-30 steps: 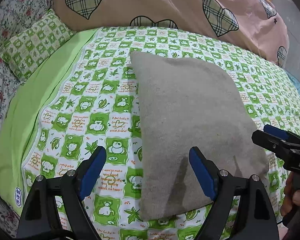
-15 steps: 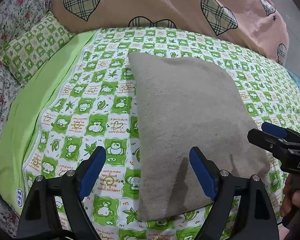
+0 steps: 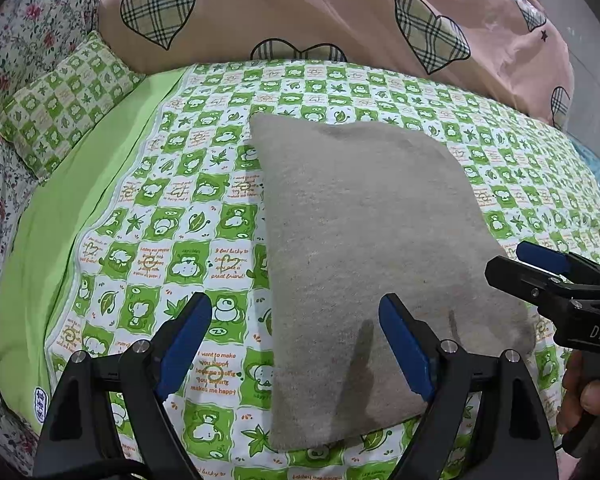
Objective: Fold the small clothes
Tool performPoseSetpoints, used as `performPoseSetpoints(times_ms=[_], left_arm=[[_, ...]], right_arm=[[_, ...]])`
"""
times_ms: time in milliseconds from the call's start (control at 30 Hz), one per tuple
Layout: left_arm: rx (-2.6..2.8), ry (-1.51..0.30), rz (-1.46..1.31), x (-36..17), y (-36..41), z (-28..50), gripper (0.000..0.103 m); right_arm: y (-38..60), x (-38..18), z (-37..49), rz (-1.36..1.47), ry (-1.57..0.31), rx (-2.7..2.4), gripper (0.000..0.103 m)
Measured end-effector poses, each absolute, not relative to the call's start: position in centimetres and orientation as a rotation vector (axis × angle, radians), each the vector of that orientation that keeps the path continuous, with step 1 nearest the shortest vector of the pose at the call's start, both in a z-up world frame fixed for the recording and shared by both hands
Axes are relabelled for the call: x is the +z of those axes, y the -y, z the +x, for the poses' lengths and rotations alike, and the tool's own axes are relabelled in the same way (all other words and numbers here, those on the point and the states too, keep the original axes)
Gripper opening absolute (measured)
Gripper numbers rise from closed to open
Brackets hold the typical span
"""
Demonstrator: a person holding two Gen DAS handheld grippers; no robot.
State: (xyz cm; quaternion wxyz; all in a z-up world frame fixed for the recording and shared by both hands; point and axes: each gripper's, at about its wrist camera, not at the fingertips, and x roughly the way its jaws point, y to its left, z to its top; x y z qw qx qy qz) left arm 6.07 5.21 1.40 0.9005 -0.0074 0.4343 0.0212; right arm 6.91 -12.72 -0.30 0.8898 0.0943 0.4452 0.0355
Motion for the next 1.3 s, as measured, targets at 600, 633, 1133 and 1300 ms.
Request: performPoseSetpoints(times_ms=[600,633,1133,1300], left_arm=[[0.039,-0.888,-0.003,1.59,-5.06,6.22,0.086],[0.038,-0.887,-0.003,1.61,-5.05,6.23,0.086],[0.043,-0.884,0.002,1.76,-4.84,6.32,0.086],[0.041,-0.884,0.0,1.74,-4.79,6.33,0.086]], right_arm=[[12.92,0.03,7.27,0.195,-0.92,0.083,0.091],[12.91,0.03,7.25,0.194,-0.92,0.082,0.091],[12.89,0.14,7.2,0.196,-0.919,0.082,0.091],[12.92,0.23,7.23,0.195,-0.918,0.082,0.091]])
